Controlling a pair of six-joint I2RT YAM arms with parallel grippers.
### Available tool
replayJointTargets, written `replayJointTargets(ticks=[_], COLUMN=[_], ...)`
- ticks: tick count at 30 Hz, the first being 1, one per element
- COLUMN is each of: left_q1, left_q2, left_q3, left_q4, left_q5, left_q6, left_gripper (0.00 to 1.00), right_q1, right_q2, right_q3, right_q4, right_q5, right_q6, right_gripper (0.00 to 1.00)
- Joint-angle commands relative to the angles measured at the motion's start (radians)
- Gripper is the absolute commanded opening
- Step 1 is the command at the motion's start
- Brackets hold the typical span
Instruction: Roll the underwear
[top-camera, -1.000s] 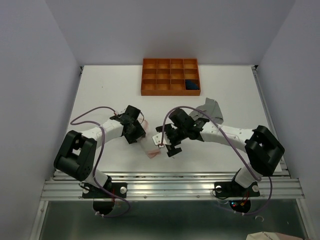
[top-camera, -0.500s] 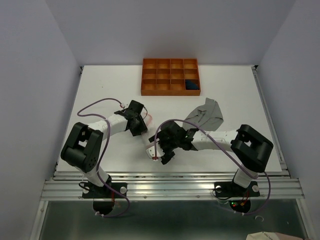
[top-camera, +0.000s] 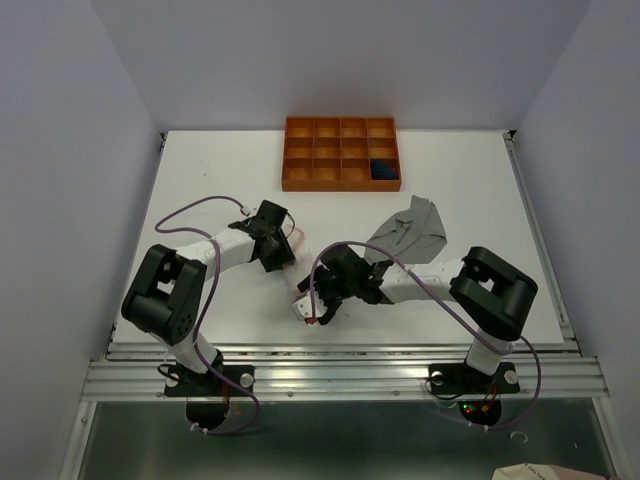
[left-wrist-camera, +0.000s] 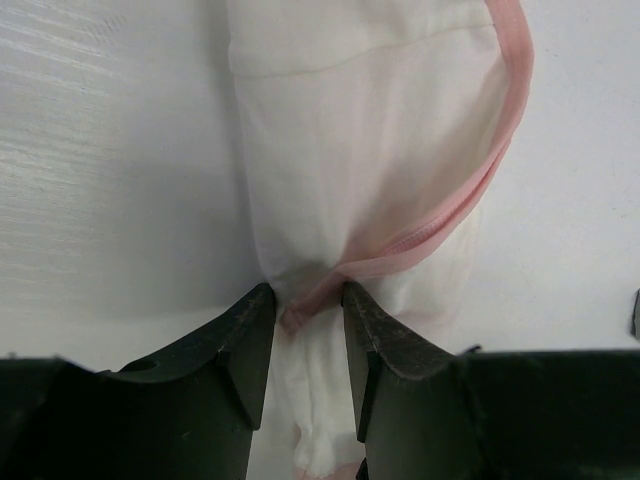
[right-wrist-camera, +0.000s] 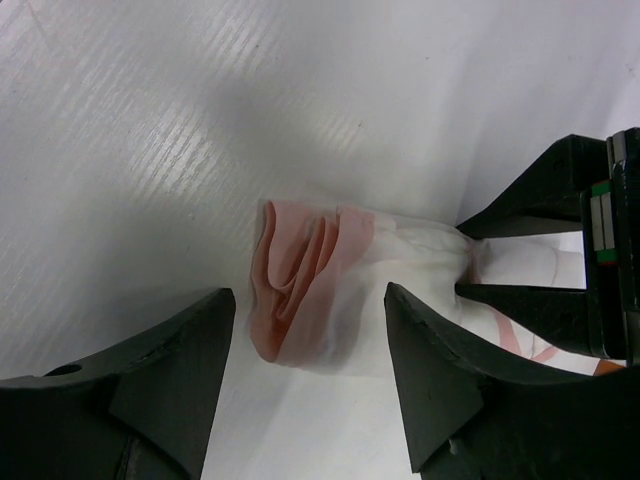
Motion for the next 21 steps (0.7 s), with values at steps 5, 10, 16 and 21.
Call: replayJointTargets(ticks=[5, 10, 16, 21], left_q1=[0.007, 0.007, 0.007, 0.007], left_q2=[0.068, 0.076, 0.064, 0.021], left_q3=[-0.042, -0.039, -0.036, -0.047], left_q4=[-0.061, -0.07, -0.071, -0.076], left_q5=[-0.015, -0.015, -0.013, -0.013], left_q6=[0.037, 0.042, 0.042, 0.041], left_gripper=[0.45, 0.45, 0.45, 0.45], right_q1=[0.006, 0.006, 0.006, 0.006], right_q2=[0.052, 0.072, 0.075, 0.07], right_q3=[-0.009, 0.002, 0.005, 0.031], right_q4=[0.071, 0.07, 0.041, 0.034], right_q5=[-0.032, -0.029, -0.043, -0.06], right_q6=[-0.041, -0.029, 0.037, 0.187], right_gripper=[0.64, 0.46, 0.22, 0.01])
